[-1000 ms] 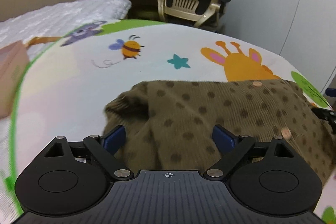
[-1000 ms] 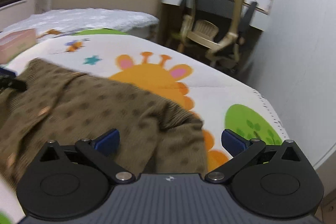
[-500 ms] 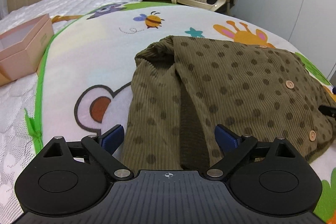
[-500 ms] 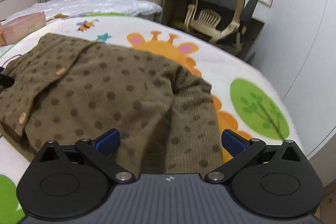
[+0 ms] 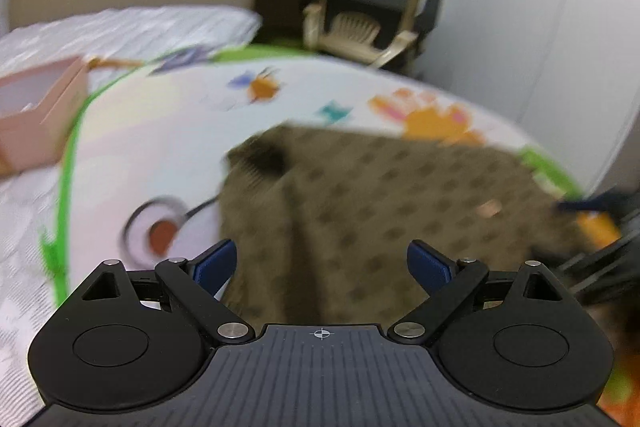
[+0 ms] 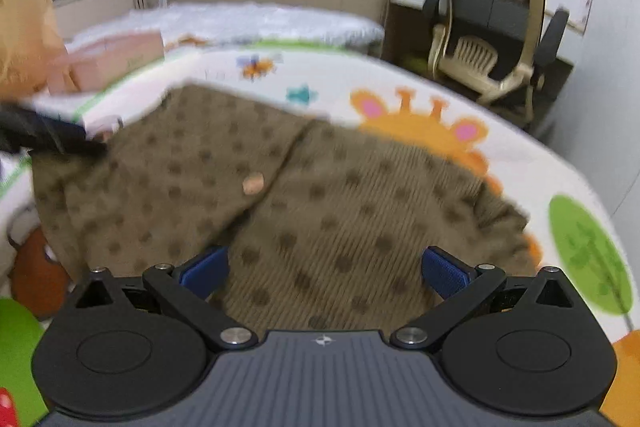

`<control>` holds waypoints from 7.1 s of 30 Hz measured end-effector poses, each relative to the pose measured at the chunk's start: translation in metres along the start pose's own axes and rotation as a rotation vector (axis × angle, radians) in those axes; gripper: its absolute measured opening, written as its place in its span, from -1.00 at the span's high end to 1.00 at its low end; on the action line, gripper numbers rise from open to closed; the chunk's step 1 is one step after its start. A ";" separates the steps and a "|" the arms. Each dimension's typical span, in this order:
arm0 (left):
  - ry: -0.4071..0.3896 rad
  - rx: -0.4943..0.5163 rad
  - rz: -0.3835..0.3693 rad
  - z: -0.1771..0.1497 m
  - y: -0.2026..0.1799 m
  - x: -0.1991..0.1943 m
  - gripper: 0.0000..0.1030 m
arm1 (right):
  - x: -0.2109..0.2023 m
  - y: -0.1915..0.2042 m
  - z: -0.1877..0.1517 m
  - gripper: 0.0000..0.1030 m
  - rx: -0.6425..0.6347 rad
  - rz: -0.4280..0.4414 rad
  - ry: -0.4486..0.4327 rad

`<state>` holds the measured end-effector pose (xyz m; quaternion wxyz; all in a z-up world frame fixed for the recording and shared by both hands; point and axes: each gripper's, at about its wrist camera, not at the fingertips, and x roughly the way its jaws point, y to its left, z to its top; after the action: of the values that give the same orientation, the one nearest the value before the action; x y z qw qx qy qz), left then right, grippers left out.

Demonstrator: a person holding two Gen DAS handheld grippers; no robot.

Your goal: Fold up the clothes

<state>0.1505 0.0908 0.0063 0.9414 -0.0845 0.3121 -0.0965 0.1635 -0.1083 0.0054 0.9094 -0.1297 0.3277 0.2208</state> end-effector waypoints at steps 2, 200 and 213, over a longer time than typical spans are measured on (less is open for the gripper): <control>-0.007 -0.033 -0.115 0.001 -0.007 0.004 -0.86 | 0.004 0.001 -0.005 -1.00 0.003 -0.010 -0.008; 0.017 -0.133 -0.298 -0.007 -0.084 0.106 -0.82 | -0.032 -0.091 0.016 -0.83 0.188 -0.114 -0.142; 0.015 -0.138 -0.304 -0.007 -0.085 0.106 -0.86 | -0.028 -0.077 -0.020 -0.97 0.127 -0.089 -0.055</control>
<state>0.2186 -0.0172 -0.0415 0.9056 -0.1944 0.3085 -0.2168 0.1712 -0.1919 0.0151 0.9334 -0.0804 0.3098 0.1624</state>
